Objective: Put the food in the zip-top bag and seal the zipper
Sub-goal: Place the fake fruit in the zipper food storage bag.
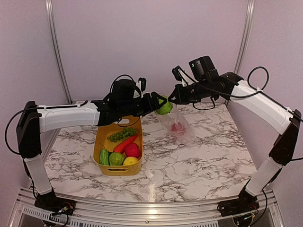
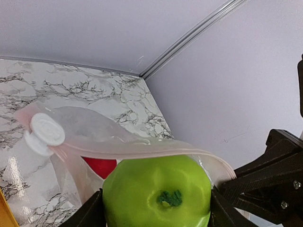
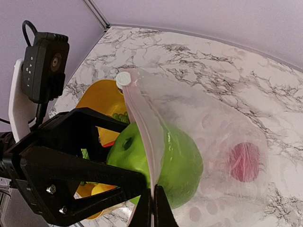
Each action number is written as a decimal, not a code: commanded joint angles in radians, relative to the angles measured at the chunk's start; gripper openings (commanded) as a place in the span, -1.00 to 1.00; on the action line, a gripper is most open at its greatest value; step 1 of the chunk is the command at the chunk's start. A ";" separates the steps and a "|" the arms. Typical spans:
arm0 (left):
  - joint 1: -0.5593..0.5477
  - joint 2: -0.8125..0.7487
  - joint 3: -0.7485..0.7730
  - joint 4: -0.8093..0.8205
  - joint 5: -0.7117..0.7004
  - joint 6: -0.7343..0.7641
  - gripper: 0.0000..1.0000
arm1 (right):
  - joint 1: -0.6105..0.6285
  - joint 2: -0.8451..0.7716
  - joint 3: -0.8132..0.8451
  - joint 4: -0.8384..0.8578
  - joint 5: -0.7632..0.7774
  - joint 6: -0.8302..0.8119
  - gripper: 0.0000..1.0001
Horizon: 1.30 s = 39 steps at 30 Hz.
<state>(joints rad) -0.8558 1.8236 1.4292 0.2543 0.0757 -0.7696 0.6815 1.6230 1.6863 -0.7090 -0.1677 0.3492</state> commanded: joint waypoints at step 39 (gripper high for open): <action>0.001 -0.061 0.123 -0.561 0.012 -0.010 -0.19 | 0.009 -0.016 -0.073 0.111 -0.050 0.022 -1.00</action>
<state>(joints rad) -0.8555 1.6936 1.5188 -0.2096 0.0326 -0.7582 0.6815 1.6100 1.6138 -0.6197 -0.2020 0.3702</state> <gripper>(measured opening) 0.457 0.004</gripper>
